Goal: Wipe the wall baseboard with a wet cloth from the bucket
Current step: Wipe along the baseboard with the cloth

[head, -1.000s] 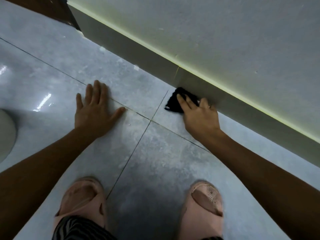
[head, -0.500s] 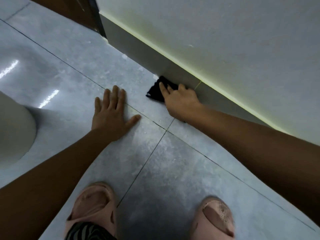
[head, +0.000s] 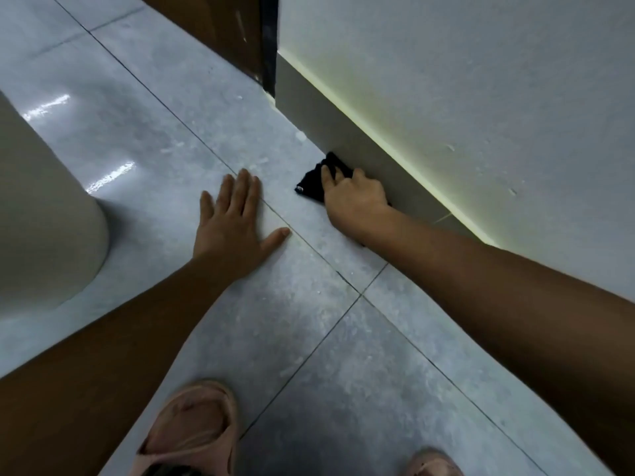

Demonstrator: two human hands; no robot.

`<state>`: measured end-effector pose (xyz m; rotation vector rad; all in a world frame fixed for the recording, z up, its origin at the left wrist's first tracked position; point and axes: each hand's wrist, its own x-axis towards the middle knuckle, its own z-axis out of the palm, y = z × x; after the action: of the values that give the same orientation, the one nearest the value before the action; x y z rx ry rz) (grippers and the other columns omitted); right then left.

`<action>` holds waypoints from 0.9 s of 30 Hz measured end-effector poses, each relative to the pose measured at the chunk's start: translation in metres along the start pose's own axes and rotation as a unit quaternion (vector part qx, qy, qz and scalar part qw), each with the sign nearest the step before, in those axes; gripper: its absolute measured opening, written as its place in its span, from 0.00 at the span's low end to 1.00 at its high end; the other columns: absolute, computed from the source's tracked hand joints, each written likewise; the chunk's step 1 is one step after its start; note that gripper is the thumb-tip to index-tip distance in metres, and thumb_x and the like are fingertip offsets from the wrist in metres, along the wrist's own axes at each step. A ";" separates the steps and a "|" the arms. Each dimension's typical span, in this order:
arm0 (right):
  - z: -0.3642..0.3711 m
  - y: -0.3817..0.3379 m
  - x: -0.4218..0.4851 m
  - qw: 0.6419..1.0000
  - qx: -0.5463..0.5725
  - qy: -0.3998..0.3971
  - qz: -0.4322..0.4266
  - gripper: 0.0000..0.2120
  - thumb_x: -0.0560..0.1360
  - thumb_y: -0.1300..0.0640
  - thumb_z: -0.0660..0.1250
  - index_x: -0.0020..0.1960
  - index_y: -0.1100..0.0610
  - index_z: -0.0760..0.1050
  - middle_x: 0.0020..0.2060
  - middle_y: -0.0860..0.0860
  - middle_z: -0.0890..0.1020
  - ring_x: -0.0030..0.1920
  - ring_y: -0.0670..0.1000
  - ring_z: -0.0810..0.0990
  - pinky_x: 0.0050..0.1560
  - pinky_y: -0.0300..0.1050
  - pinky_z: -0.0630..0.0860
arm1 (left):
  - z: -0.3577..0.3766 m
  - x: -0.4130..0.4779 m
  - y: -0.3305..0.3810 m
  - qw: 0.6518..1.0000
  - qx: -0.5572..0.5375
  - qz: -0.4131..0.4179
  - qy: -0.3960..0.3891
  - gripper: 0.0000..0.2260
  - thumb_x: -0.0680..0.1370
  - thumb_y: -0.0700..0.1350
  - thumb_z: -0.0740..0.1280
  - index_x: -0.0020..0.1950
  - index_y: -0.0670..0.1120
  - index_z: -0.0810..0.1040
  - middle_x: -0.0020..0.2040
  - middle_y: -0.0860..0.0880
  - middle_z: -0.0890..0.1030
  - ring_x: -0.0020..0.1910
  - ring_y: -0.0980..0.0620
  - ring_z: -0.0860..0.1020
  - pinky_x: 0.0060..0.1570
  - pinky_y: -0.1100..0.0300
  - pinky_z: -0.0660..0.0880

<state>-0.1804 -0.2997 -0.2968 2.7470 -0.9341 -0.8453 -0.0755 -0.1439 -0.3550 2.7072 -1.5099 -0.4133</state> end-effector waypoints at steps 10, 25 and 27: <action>0.044 0.035 -0.067 0.994 -0.109 0.023 -0.001 0.28 0.82 0.52 0.45 0.78 0.58 0.39 0.76 0.53 0.58 0.67 0.57 0.61 0.61 0.51 0.60 | 0.001 0.004 -0.014 0.997 -0.019 0.020 0.069 0.41 0.74 0.69 0.43 0.78 0.43 0.50 0.79 0.45 0.52 0.77 0.44 0.51 0.73 0.43 0.44; 0.025 -0.035 0.024 0.956 0.226 0.180 0.056 0.30 0.80 0.59 0.54 0.78 0.49 0.46 0.76 0.47 0.58 0.71 0.55 0.60 0.68 0.49 0.59 | -0.014 0.027 -0.057 0.999 -0.024 -0.036 0.030 0.45 0.70 0.74 0.45 0.78 0.49 0.39 0.79 0.48 0.40 0.77 0.47 0.40 0.75 0.44 0.42; 0.042 -0.027 0.003 0.954 0.230 0.182 0.065 0.29 0.81 0.59 0.55 0.78 0.49 0.48 0.76 0.49 0.58 0.74 0.54 0.58 0.71 0.48 0.57 | -0.014 0.030 -0.062 0.997 -0.035 -0.065 0.026 0.46 0.70 0.75 0.45 0.78 0.48 0.38 0.79 0.48 0.39 0.77 0.46 0.38 0.74 0.44 0.40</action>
<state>-0.1872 -0.2773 -0.3404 3.0095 -1.3438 -0.0887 -0.0058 -0.1376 -0.3567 2.7485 -1.2866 -0.3858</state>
